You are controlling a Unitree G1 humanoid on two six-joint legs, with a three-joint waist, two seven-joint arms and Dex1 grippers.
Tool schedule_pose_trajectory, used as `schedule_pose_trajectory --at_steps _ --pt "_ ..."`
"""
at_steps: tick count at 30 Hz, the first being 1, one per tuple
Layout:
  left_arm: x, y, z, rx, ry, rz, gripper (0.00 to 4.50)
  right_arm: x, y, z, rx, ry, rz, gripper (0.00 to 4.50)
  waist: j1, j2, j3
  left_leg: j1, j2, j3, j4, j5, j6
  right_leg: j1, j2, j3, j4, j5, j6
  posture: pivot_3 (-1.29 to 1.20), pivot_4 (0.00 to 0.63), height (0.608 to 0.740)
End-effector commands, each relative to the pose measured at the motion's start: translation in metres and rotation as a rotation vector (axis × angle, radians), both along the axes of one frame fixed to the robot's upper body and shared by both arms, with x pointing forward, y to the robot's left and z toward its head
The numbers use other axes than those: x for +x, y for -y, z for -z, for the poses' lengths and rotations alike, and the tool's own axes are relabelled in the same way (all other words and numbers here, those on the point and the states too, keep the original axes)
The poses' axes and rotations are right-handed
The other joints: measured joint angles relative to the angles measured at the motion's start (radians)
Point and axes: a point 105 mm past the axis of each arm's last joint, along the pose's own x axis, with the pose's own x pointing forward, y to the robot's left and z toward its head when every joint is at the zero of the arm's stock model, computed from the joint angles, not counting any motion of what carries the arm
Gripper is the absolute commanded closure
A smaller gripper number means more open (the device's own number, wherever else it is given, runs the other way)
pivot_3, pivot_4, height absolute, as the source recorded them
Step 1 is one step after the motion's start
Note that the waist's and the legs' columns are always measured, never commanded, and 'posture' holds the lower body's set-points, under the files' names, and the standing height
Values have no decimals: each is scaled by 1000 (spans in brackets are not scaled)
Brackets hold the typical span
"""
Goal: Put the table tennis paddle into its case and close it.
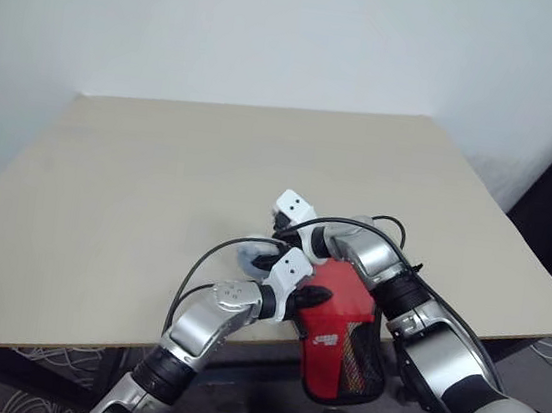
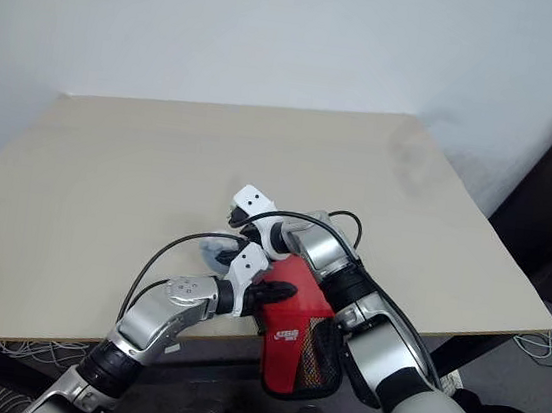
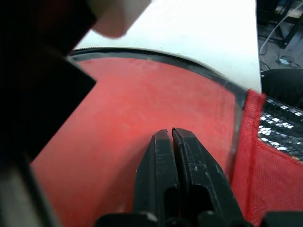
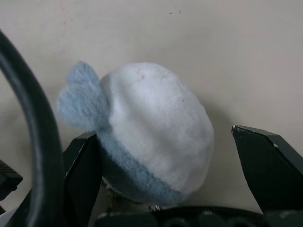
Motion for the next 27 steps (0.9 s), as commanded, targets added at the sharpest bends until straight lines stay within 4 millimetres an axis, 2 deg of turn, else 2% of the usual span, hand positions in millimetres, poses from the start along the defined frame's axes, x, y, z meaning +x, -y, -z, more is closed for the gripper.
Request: schedule_pose_trajectory --at_steps 1,8,12,27 --pt "1 -8 7 39 -22 -24 4500 8 -8 -22 41 75 -12 1270 1 0 0 0 0 0 0 0 0 0 0 0 0 0 0 0 0 740" --pt "6 -11 9 52 -16 -43 4500 15 -4 -22 49 89 17 3584 2 0 0 0 -1 0 0 0 0 0 -1 0 0 0 0 0 0 740" --pt "8 -9 11 56 -10 -47 4500 19 -3 -24 56 93 40 4465 2 0 0 0 -1 0 1 0 0 1 -1 0 0 0 0 0 0 740" --pt "16 6 19 116 41 -17 4500 30 7 -35 70 104 108 4493 2 0 0 0 -1 -1 1 0 0 1 -1 0 0 0 0 0 0 740"
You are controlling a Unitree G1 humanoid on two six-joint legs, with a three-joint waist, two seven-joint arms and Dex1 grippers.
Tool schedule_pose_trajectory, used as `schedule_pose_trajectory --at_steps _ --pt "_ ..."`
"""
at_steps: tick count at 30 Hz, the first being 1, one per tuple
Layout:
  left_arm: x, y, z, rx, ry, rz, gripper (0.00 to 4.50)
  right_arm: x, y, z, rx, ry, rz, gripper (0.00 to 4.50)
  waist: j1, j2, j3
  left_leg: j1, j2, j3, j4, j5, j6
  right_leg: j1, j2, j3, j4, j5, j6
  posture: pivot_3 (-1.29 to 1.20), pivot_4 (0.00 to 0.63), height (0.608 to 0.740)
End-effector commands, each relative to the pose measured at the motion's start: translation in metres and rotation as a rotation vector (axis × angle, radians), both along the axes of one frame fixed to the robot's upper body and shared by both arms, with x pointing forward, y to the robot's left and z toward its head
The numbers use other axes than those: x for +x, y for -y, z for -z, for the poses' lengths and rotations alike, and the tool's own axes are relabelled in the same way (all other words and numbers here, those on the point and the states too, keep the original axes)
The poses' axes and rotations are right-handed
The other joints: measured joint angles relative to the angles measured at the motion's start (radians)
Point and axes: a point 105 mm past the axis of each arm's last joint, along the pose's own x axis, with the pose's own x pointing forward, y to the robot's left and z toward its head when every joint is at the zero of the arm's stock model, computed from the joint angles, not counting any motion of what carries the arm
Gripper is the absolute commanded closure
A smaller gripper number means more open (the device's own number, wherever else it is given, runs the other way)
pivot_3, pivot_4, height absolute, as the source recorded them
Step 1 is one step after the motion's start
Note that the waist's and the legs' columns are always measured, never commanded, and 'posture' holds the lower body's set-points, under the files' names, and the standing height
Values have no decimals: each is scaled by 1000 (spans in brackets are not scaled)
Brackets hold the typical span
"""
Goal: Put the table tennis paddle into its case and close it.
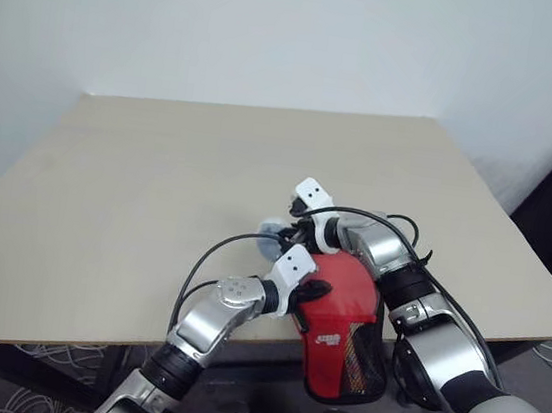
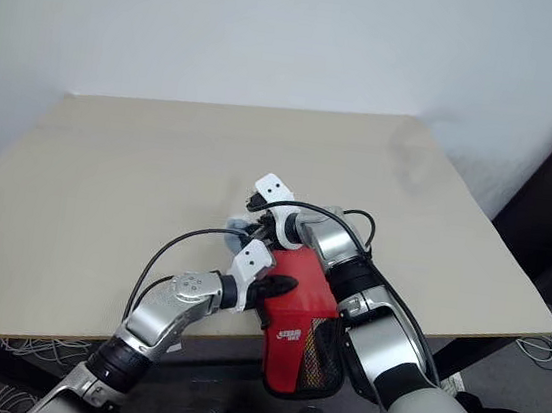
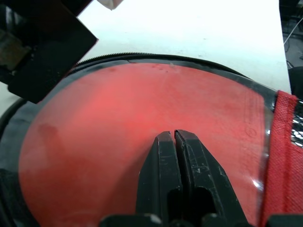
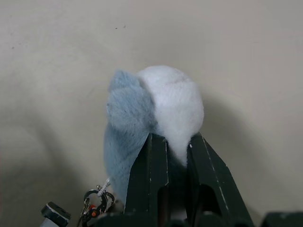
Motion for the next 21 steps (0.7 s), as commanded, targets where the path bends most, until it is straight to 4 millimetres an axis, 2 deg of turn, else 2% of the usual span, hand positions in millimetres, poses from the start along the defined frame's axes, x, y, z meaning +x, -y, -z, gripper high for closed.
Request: schedule_pose_trajectory --at_steps 1,9,21 --pt "4 2 16 83 -14 2 4500 4 -16 -32 41 87 -47 4493 0 0 0 0 0 0 0 0 0 0 0 0 0 0 0 0 0 740" --pt "6 18 17 96 12 66 4500 19 -10 -41 48 121 4 4493 1 0 -1 0 0 -1 1 0 0 1 0 -1 0 0 0 0 0 740" --pt "8 24 20 105 10 76 4500 32 -11 -47 63 146 56 4493 1 0 -1 0 -1 -1 1 1 0 2 -1 -1 1 0 0 0 0 740"
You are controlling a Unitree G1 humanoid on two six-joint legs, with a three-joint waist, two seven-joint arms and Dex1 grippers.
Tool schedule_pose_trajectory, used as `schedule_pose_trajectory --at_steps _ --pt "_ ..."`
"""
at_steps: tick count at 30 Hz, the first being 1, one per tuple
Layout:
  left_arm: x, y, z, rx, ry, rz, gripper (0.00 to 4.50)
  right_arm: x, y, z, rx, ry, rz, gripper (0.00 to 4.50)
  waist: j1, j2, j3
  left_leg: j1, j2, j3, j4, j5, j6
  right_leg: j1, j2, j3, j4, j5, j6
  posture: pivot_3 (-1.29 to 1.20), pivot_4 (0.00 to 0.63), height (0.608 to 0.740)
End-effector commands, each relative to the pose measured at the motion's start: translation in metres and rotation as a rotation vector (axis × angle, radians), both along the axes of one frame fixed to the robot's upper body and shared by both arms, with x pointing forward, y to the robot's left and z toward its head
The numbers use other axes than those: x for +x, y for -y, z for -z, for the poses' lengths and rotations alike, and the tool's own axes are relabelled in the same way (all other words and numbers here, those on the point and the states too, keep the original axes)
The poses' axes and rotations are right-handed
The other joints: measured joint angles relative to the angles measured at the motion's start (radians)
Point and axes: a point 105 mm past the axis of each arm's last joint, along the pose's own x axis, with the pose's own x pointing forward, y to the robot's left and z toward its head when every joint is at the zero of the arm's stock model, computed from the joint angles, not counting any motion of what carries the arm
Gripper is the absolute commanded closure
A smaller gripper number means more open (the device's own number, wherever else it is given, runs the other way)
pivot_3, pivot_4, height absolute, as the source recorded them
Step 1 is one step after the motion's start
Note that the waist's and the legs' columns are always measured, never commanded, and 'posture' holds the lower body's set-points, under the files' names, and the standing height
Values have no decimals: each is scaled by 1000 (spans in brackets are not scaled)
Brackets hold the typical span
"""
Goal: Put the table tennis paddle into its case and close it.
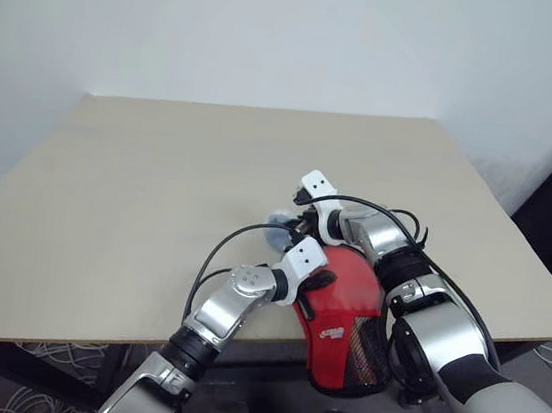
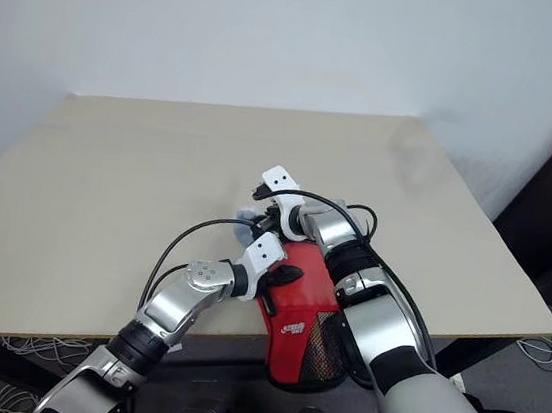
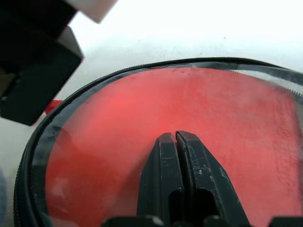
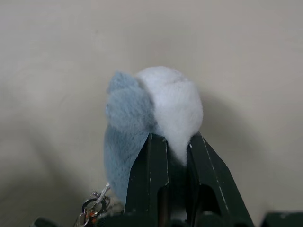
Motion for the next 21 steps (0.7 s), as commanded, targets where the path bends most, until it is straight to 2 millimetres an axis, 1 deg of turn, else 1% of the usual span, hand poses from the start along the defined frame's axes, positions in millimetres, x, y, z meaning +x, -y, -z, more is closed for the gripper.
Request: schedule_pose_trajectory --at_steps 1,10,21 --pt "-10 10 21 54 -62 43 4500 9 -18 -47 72 149 -33 4493 0 0 0 0 0 0 0 0 0 0 0 0 0 0 0 0 0 740" --pt "-12 13 20 53 -50 63 4500 2 -14 -60 81 118 -86 4493 4 0 0 -1 0 0 0 0 0 -1 0 0 0 0 0 0 0 740" --pt "-12 15 24 65 -59 77 4500 15 -8 -46 5 163 -6 4493 4 0 0 0 -1 0 0 0 0 0 0 0 0 0 0 0 0 740"
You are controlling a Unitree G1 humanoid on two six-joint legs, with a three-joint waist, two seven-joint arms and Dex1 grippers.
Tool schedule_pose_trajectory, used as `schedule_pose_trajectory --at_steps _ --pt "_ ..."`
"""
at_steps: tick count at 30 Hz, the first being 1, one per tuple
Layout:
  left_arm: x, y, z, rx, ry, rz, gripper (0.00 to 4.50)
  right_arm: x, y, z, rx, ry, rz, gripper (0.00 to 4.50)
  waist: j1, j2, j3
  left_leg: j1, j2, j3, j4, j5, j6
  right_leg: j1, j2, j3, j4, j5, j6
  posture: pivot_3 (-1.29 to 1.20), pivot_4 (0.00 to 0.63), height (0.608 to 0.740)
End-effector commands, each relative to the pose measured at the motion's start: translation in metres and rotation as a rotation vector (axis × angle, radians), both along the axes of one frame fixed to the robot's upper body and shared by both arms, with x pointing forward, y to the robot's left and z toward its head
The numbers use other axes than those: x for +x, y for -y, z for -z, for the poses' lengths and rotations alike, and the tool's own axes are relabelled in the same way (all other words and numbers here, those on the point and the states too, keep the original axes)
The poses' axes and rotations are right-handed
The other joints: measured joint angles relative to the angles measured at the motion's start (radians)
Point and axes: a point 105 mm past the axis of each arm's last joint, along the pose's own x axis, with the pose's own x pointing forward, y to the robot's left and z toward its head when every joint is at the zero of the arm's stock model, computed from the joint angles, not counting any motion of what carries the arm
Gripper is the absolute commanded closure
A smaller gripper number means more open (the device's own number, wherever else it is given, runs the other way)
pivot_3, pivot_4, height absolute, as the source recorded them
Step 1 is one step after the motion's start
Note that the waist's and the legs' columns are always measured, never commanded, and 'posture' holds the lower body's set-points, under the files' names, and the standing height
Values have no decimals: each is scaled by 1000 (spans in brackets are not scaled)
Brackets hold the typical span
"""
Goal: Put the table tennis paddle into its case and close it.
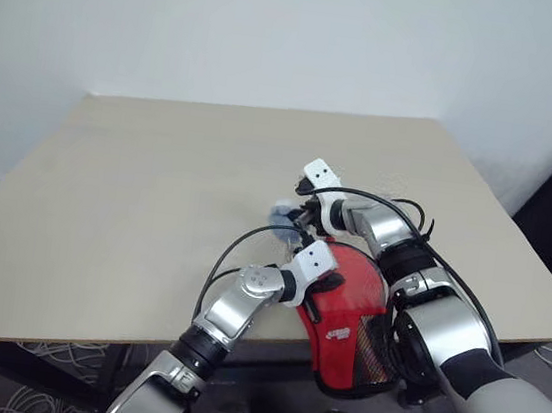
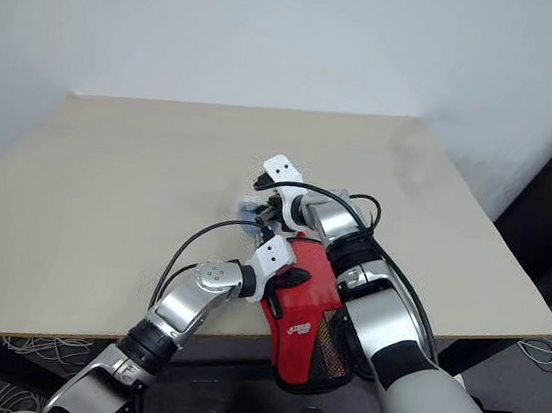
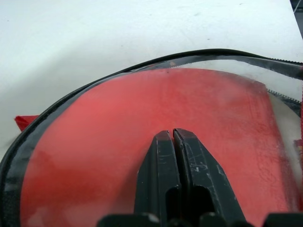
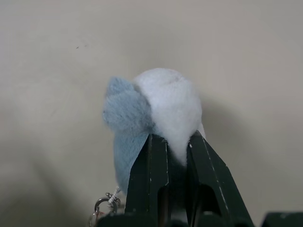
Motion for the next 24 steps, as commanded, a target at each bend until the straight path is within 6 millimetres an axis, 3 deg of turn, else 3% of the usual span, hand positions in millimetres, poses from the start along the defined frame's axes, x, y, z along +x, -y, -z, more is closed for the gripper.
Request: schedule_pose_trajectory --at_steps 1,9,15,24 --pt "-9 2 24 62 -77 23 4500 9 -11 -28 9 125 -13 4493 0 0 0 0 0 0 0 0 0 0 0 0 0 0 0 0 0 740" --pt "-8 3 23 64 -74 24 4500 18 -5 -19 -69 202 53 4493 0 0 0 0 0 0 0 0 0 0 0 0 0 0 0 0 0 740" --pt "-6 2 23 69 -65 22 4500 37 24 -12 -144 255 224 4493 0 0 0 0 0 0 0 0 0 0 0 0 0 1 -2 0 0 740" --pt "-4 -1 24 77 -65 22 4500 51 57 -21 -163 282 338 4493 0 0 0 1 0 0 0 0 0 1 0 0 0 1 -2 0 0 740"
